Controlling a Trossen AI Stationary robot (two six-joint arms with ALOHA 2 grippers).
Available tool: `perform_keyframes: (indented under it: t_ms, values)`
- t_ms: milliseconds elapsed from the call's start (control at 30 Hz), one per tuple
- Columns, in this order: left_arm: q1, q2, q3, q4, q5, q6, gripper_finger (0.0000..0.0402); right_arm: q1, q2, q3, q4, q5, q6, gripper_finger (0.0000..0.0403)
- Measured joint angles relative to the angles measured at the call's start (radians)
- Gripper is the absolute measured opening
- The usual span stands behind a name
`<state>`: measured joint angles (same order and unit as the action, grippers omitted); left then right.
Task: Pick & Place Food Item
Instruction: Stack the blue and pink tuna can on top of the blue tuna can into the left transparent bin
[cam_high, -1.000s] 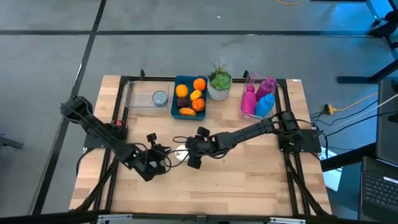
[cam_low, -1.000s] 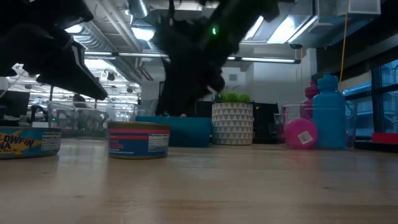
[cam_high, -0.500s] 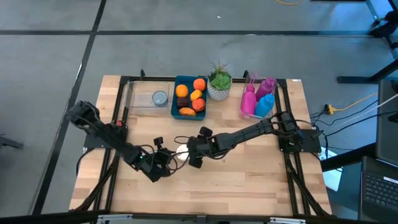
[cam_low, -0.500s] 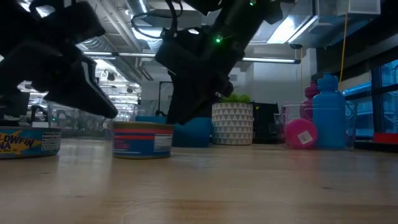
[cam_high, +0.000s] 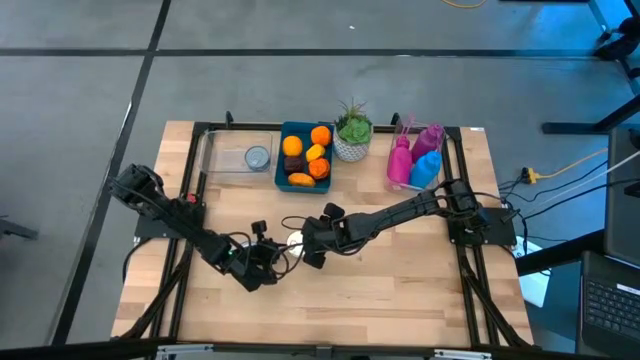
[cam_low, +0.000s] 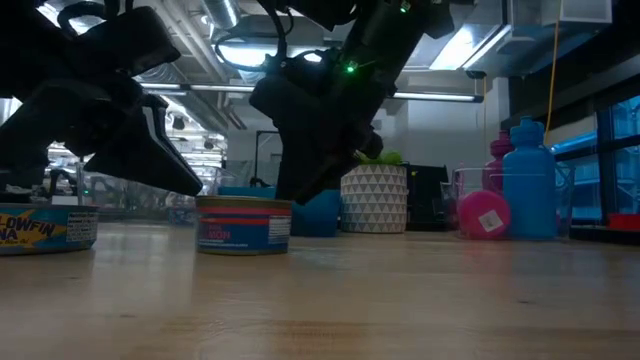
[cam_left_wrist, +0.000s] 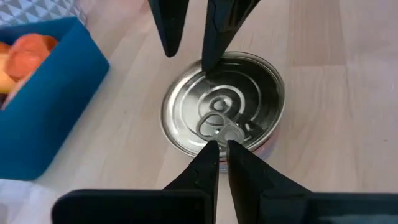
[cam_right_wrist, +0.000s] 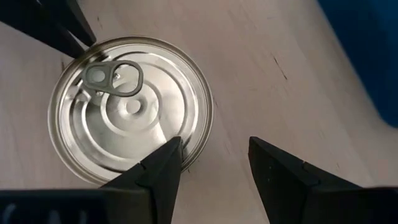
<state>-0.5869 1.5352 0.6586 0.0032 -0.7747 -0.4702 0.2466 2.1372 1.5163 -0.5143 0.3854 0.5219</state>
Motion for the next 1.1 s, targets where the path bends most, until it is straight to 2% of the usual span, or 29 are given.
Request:
perform_keyframes:
  t_ms: [367, 600, 833, 1100]
  values:
    - [0.000, -0.036, 0.000, -0.006, -0.069, 0.076, 0.0026, -0.011, 0.000, 0.000, -0.018, -0.059, 0.025, 0.0190]
    - [0.000, -0.035, 0.000, -0.053, -0.068, 0.066, 0.0026, -0.038, -0.003, 0.000, -0.019, -0.176, 0.047, 0.0182]
    - [0.000, -0.035, 0.000, -0.089, -0.065, 0.036, 0.0028, -0.050, -0.010, 0.000, -0.019, -0.257, 0.047, 0.0116]
    - [0.000, -0.035, 0.000, -0.099, -0.062, 0.036, 0.0025, -0.049, -0.037, -0.006, -0.041, -0.270, 0.042, 0.0034]
